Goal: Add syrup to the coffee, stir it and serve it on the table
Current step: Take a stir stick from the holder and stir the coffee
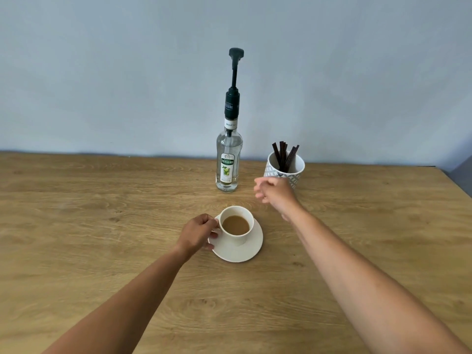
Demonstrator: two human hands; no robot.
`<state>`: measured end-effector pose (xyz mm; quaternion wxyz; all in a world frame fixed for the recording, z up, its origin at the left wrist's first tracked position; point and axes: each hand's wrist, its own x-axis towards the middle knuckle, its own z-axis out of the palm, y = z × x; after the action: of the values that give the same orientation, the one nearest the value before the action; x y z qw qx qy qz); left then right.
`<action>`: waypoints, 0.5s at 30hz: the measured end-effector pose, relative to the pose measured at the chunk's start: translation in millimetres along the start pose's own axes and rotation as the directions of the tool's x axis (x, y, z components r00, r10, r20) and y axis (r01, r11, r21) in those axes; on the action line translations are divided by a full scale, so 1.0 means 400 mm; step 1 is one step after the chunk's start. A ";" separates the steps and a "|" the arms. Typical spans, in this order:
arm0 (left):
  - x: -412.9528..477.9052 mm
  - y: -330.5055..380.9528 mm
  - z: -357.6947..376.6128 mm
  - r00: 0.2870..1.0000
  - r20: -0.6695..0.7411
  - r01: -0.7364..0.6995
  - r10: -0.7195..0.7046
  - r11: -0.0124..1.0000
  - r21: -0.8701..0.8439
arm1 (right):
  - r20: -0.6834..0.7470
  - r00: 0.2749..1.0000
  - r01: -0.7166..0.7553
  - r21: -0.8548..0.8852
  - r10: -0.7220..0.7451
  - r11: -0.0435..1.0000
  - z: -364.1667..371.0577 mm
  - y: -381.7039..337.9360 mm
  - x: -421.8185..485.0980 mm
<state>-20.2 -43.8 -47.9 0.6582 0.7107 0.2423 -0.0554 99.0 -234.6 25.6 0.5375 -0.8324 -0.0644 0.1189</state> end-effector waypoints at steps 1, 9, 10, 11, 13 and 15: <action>0.000 0.002 -0.003 1.000 -0.004 -0.005 0.005 1.000 0.020 | -0.051 0.998 0.037 0.002 -0.037 0.999 -0.027 -0.023 0.022; -0.001 0.000 -0.020 0.999 0.021 -0.032 0.032 0.999 0.040 | -0.367 0.929 -0.106 -0.162 0.040 0.981 -0.164 -0.065 0.224; -0.001 -0.001 -0.020 0.999 0.023 -0.030 0.029 0.999 0.038 | -0.371 0.927 -0.141 -0.208 0.055 0.968 -0.167 -0.058 0.240; -0.001 -0.002 -0.021 0.999 0.023 -0.028 0.027 0.999 0.035 | -0.372 0.927 -0.157 -0.252 0.054 0.955 -0.167 -0.051 0.254; 0.001 -0.005 -0.023 0.999 0.024 -0.026 0.025 0.999 0.034 | -0.361 0.932 -0.159 -0.320 0.035 0.934 -0.157 -0.047 0.270; 0.002 -0.006 -0.026 0.999 0.033 -0.026 0.025 0.999 0.032 | -0.352 0.936 -0.160 -0.363 0.024 0.918 -0.147 -0.048 0.279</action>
<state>-22.9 -33.4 -49.1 0.6510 0.7234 0.2214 -0.0625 222.6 -252.3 51.8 0.3598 -0.9317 0.0469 -0.0162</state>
